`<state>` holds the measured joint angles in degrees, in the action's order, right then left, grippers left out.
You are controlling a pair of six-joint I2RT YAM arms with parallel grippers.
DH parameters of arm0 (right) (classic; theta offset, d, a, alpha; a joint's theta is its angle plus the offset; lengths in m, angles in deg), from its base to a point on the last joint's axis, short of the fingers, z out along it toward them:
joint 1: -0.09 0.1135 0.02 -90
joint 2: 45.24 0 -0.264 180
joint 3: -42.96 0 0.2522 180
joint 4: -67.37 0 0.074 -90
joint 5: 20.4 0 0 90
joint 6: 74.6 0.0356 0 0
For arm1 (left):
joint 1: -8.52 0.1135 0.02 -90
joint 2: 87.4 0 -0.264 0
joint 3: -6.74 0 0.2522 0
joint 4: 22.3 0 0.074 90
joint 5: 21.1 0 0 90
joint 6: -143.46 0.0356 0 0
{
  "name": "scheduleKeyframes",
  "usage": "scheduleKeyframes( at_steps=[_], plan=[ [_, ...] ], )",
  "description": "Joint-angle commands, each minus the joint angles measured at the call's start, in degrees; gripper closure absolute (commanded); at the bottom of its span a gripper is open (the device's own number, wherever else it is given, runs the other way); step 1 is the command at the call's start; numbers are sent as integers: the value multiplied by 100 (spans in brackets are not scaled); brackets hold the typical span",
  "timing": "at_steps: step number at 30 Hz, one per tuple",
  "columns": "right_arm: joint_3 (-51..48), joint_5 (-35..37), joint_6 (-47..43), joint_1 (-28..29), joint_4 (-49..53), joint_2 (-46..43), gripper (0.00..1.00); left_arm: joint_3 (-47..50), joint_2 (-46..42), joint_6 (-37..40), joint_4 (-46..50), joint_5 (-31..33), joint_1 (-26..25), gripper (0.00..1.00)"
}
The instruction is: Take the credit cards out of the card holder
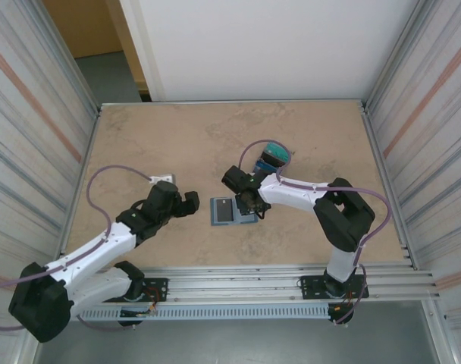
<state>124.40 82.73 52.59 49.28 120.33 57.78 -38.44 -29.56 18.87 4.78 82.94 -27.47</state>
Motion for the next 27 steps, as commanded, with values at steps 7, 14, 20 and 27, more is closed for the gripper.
scheduleKeyframes(
  at_steps=[7,14,20,27],
  plan=[
    [-474,-782,223,-416,-570,-728,65,-558,884,426,-165,-102,-385,1],
    [-799,-1974,295,-681,-1420,-917,68,-602,1505,443,-344,-321,-400,1],
    [-772,-2547,393,-718,-1857,-606,74,-782,2076,556,-348,-415,-419,1],
    [-672,-2582,456,-654,-1939,-340,76,-992,2634,664,-368,-489,-479,1]
  ],
)
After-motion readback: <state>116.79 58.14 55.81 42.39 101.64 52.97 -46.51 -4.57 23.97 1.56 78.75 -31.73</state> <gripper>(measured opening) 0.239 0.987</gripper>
